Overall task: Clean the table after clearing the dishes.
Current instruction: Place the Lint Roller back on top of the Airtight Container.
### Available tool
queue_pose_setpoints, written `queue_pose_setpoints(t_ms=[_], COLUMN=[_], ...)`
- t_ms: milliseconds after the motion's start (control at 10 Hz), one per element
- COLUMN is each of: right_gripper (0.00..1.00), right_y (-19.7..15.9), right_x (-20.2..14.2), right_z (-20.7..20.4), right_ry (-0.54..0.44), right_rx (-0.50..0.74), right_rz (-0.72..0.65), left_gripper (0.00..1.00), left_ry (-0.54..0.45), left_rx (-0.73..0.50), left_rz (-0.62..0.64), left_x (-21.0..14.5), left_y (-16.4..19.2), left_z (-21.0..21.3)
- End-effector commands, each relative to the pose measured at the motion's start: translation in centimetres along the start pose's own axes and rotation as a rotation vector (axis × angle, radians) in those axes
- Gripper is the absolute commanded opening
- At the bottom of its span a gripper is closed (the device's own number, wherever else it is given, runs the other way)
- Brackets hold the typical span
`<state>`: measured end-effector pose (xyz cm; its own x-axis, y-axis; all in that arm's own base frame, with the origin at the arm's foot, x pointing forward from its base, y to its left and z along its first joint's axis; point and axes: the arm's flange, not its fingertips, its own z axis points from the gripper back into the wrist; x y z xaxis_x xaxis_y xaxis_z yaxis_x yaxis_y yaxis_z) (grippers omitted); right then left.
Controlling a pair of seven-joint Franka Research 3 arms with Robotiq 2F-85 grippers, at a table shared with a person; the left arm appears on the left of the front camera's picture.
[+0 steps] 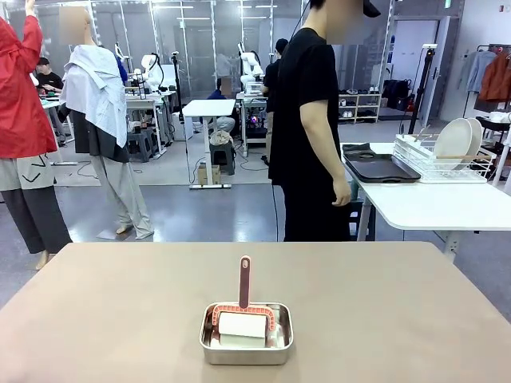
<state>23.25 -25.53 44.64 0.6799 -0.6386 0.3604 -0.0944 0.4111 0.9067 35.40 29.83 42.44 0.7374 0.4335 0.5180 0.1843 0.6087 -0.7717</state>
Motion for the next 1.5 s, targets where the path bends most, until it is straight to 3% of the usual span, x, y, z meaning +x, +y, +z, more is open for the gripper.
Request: queue_pose_setpoints(t_ms=[0,1400], right_gripper=[1.0,1.0], right_y=[0.16,0.16], right_x=[0.14,0.14], right_z=[-0.07,-0.07], right_ry=[-0.011,-0.011], right_rx=[0.003,0.003], right_rz=[0.006,0.006], left_gripper=[1.0,1.0], left_ry=[0.01,0.01], left_rx=[-0.01,-0.01], left_rz=[-0.007,-0.007], left_x=[-0.3,-0.3], left_y=[0.07,0.07], left_z=[0.34,0.34])
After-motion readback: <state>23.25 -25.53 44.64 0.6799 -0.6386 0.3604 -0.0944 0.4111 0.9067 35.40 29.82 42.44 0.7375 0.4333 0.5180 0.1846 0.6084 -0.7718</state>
